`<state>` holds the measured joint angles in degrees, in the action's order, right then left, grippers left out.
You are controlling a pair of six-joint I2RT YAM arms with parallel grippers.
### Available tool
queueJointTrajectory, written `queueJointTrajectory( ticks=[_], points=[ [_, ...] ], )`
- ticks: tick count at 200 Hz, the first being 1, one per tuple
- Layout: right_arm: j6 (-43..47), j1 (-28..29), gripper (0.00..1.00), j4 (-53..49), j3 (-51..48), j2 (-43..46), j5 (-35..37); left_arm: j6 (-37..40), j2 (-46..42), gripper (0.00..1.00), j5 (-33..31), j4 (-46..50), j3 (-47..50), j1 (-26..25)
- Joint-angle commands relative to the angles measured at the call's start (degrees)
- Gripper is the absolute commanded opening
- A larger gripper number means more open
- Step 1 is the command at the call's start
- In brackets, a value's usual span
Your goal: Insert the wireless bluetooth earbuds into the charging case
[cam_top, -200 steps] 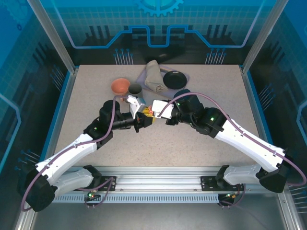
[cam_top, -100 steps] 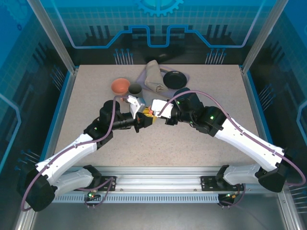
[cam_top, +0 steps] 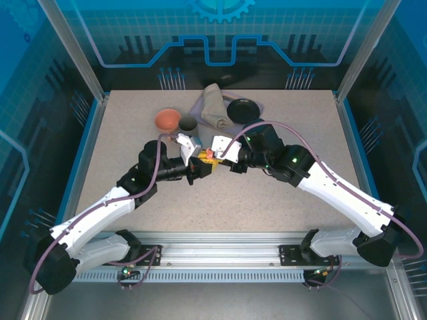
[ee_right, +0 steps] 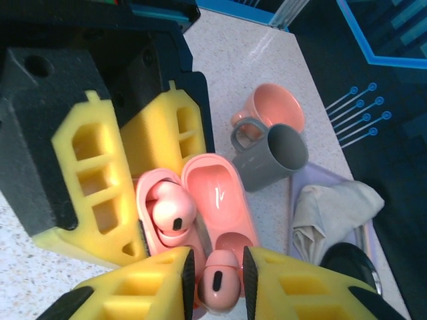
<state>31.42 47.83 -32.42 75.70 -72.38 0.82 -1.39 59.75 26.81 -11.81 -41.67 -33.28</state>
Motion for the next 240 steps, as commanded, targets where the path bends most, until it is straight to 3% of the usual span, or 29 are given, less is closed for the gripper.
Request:
queueJointTrajectory(
  ticks=[1,70,122,198,240],
  points=[
    [-2.94,-1.27,0.31,-1.9,1.94,0.48,-6.75,0.82,-1.41,0.0,-0.38,-5.31,0.85,-0.29],
    [-7.87,-4.59,0.45,-0.49,3.98,2.19,-15.32,1.2,-0.45,0.0,-0.01,-10.1,2.02,-0.24],
    [-13.58,-7.73,0.66,3.6,4.59,5.9,-19.32,1.39,0.36,0.0,0.3,-11.65,2.37,-0.28],
    [-29.78,-16.39,0.72,3.42,3.6,7.76,-17.02,1.82,-0.06,0.0,0.72,-13.42,3.25,-0.24],
    [-39.78,-20.49,0.73,3.66,1.72,5.99,-22.1,3.39,-0.87,0.0,2.58,-14.6,3.66,-0.31]
  ],
)
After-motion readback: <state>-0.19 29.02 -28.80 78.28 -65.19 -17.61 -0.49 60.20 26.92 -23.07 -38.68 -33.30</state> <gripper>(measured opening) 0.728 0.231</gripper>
